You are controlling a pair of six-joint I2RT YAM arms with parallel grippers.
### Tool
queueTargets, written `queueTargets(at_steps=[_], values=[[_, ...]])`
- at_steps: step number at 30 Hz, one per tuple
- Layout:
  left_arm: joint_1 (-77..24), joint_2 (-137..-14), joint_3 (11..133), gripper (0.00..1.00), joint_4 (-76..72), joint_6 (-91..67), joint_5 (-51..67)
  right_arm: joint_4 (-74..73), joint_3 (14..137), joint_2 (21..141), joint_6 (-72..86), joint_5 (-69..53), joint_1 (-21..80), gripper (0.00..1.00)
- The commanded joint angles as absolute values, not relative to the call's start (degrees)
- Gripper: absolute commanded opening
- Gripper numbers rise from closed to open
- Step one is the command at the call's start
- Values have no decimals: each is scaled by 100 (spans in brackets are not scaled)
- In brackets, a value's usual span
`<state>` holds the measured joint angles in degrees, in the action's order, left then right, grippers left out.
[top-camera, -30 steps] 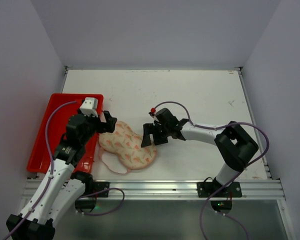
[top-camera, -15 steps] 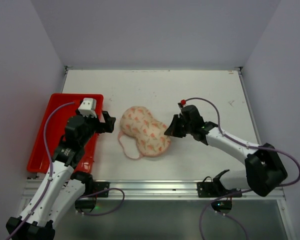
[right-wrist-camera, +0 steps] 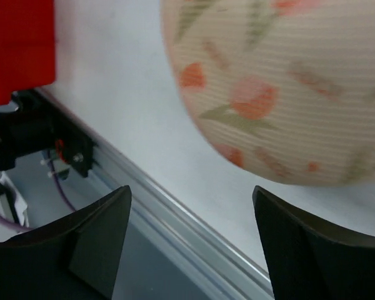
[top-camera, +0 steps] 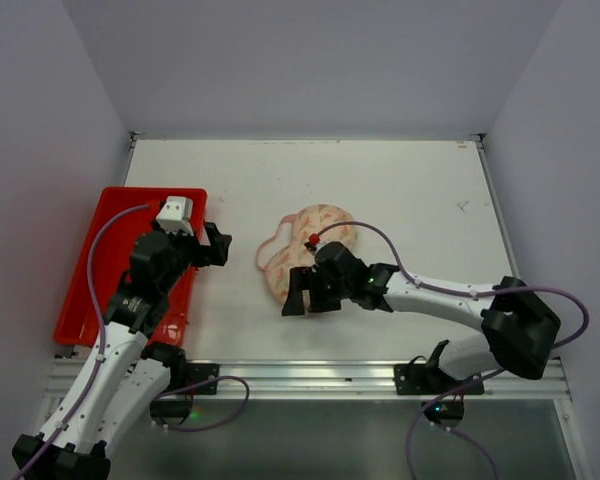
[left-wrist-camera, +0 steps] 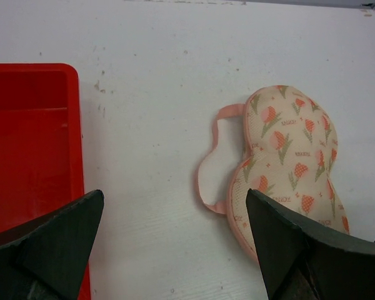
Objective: Unzip the laundry bag and remove the bra
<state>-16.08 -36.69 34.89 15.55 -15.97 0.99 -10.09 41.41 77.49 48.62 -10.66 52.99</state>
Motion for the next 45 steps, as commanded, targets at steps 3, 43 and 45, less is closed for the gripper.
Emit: queueTargets(at_steps=[3,43,45], values=[[-1547,-3604,3480,100,1555,-1635,62,-1141,5369,8367,4140,-1338,5625,87],[-1538,-3577,3463,100,1565,-1713,139,-1686,5777,8386,3612,-397,3896,85],[-1538,-3647,3498,100,1626,-2159,429,-1828,5529,8027,3569,-115,3152,85]])
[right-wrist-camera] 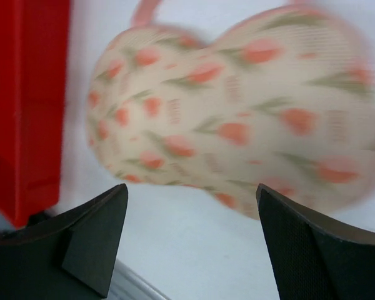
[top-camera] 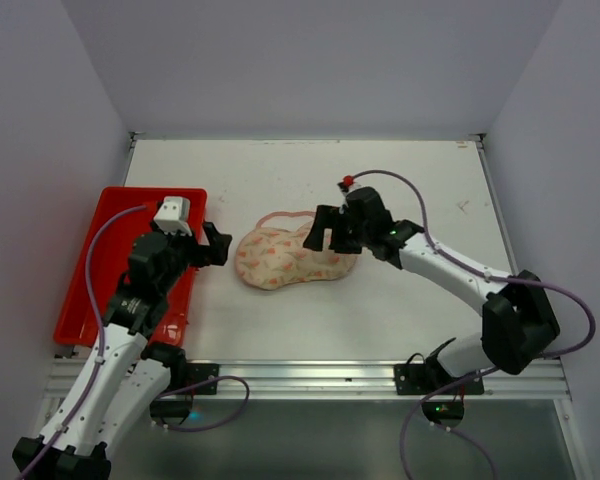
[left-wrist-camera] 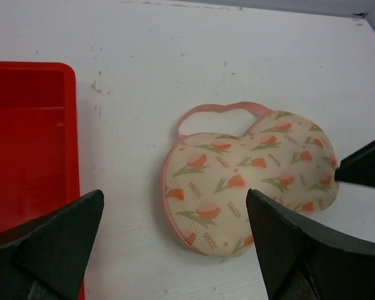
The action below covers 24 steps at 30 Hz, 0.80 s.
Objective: Unzip the laundry bag and remove the bra
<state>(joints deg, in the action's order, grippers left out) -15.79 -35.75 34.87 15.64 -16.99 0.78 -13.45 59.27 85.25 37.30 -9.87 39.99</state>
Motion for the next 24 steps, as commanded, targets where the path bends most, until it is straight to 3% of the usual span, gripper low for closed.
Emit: queueTargets(at_steps=[1,6,15,22,24], values=[[-1547,-3691,3559,100,1652,-2310,657,-1837,5293,7929,3525,-114,2912,85],[-1625,-4270,3568,98,1293,-3312,1581,-1732,5168,7980,3209,-867,1672,85],[-2828,-6643,3999,94,212,-3919,1021,-1169,5274,8955,3164,-1880,1441,83],[-2927,-7969,4341,92,-281,-3797,537,-266,4555,9106,3375,-2812,1468,72],[-2918,-8208,4638,92,-316,-3596,431,-63,4351,8975,3427,-2856,1538,63]])
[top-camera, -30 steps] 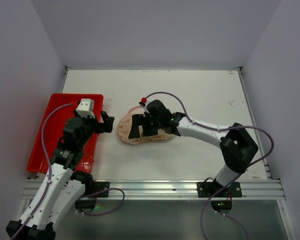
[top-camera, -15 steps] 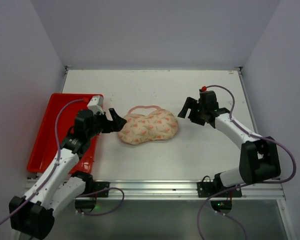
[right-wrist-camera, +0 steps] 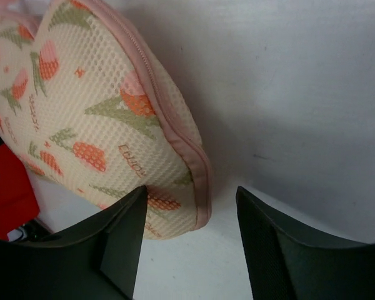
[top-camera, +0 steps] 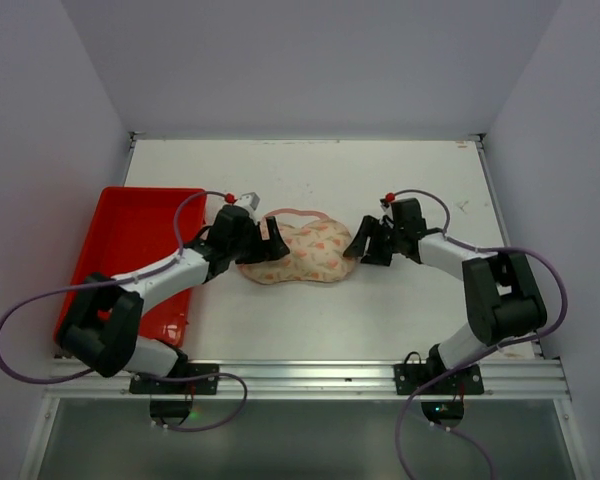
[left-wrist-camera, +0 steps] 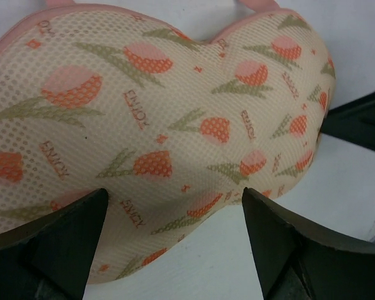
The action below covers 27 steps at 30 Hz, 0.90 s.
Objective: Unzip the laundry bag and remove the bra
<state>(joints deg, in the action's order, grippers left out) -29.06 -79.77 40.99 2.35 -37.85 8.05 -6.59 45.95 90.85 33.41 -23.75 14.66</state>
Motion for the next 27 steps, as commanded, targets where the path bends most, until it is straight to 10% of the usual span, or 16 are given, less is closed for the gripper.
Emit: queueTargets(at_steps=[1,15,27], values=[[-2927,-8453,4736,92,-325,-3551,361,-35,4159,8930,3445,-2865,1573,59],[-2927,-8729,5022,96,-334,-3953,317,132,3586,8148,3779,-2347,2399,48],[-3928,-6592,2093,94,-2046,-6150,141,-114,3129,7067,3858,-1767,2426,80]])
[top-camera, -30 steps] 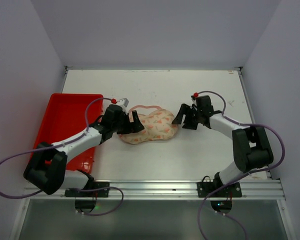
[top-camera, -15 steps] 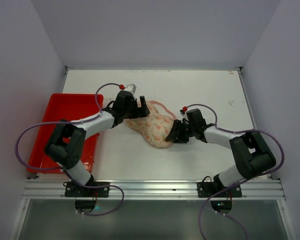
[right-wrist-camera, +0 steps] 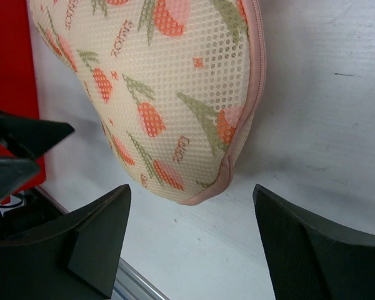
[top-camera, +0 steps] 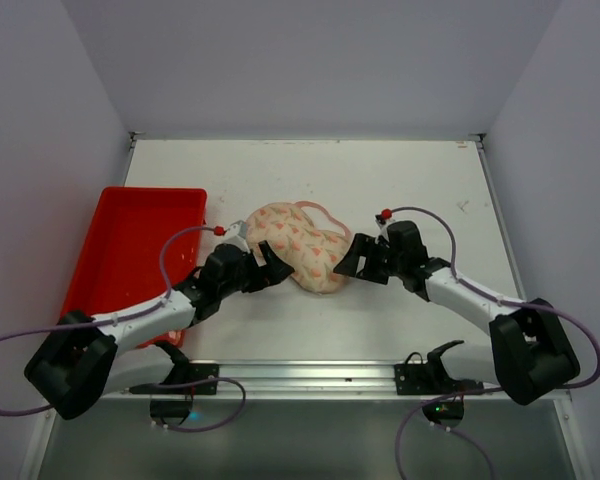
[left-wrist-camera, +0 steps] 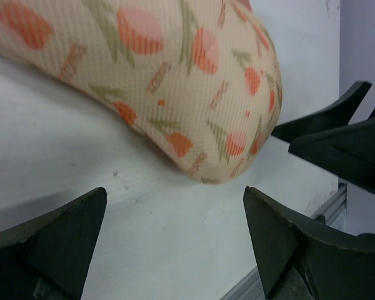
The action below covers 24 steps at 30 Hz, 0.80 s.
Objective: Unzip the laundry bag and remove the bra
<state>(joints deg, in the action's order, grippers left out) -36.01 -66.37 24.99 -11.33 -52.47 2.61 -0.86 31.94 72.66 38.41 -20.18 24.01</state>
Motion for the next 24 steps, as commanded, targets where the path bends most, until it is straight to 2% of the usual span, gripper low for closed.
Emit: queueTargets(at_steps=[1,12,15,18,24], values=[[-4024,-6705,2066,94,-2318,-6222,36,-97,3059,6945,3858,-1758,2426,82],[-4491,-8410,2100,88,-4042,-6504,-527,-158,2690,6039,3780,-1565,2434,84],[-4500,-8876,2110,83,-4306,-6600,-510,-211,2584,5697,3657,-1442,2443,84],[-4526,-9166,2004,72,-4727,-6741,-519,-246,2470,5345,3498,-1433,2452,85],[-4562,-9167,2004,43,-5167,-6724,-492,-185,2320,4966,3165,-1555,2619,85]])
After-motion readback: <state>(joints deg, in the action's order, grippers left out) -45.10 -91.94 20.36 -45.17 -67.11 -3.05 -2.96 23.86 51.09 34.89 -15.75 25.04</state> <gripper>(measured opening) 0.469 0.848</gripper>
